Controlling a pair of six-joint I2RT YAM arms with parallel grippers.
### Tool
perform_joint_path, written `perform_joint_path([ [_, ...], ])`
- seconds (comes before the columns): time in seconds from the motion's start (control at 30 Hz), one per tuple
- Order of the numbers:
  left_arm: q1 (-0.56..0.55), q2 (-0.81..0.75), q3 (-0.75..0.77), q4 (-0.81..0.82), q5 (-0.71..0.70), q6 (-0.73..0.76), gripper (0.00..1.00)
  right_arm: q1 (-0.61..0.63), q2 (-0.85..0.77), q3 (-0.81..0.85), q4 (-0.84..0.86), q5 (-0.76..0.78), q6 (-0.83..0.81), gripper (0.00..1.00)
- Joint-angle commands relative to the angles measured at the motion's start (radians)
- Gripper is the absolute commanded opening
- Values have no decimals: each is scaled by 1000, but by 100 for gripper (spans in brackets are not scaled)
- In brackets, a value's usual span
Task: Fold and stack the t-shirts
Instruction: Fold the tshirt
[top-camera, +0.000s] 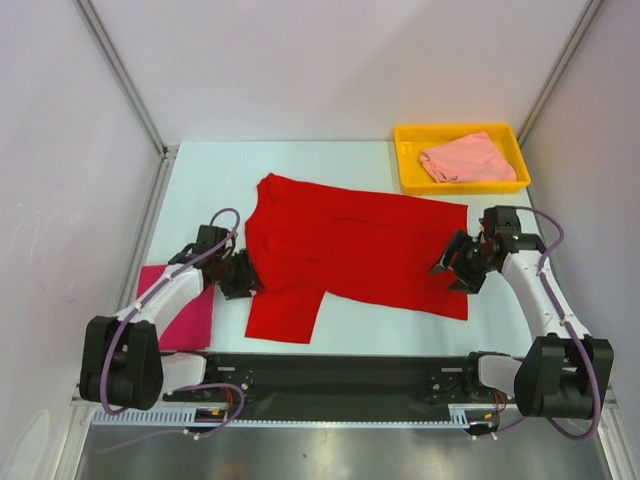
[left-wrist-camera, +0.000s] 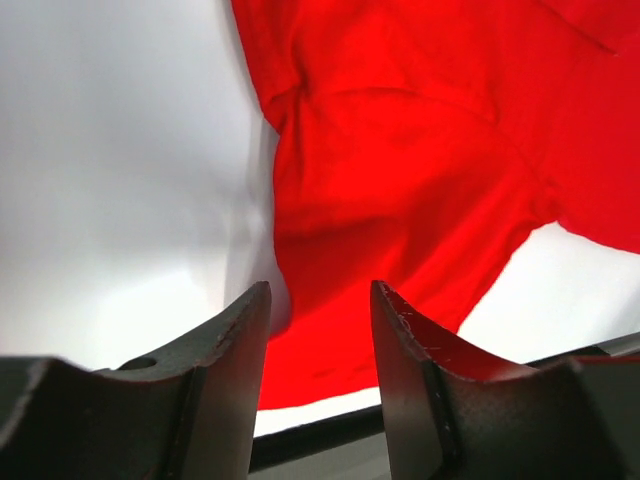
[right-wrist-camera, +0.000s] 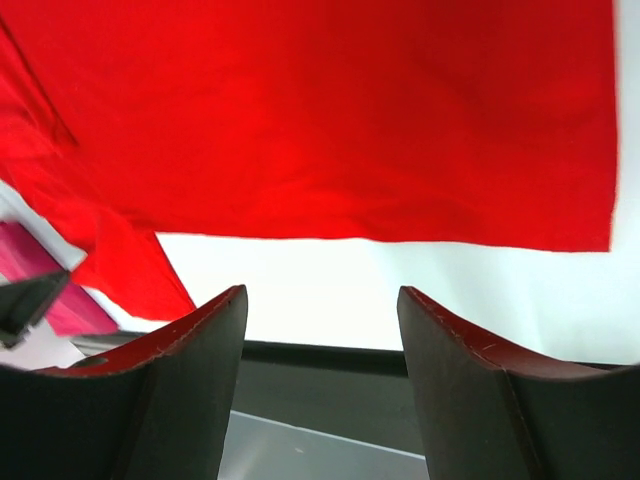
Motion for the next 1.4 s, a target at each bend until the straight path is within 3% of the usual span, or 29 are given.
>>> perform_joint_path([
  [0.0, 0, -38, -15, -16, 47, -42, 49, -45, -23, -16, -11, -38, 3, 67],
  [0.53, 1, -33, -18, 4, 76, -71, 40, -186, 9, -53, -4, -47, -19, 66],
  [0.63, 1, -19, -18, 18, 76, -68, 34, -211, 21, -65, 0, -9, -11, 65],
  [0.73, 7, -18, -27, 30, 70, -70, 17, -270, 31, -99, -9, 17, 17, 63],
  [0.77, 9, -27, -32, 36, 68, -73, 7, -287, 28, -111, -12, 28, 27, 61],
  [0.83, 11, -39, -52, 67, 79, -90, 0, -320, 15, -147, -18, 40, 59, 52],
  [0.97, 11, -81, -89, 110, 107, -127, 0, -370, 8, -198, -20, 129, 57, 48],
  [1.07, 11, -116, -109, 125, 120, -147, 1, -369, 28, -235, 29, 117, 86, 38],
  [1.37, 11, -167, -104, 82, 114, -151, 0, -367, 58, -269, 55, 158, 107, 39],
])
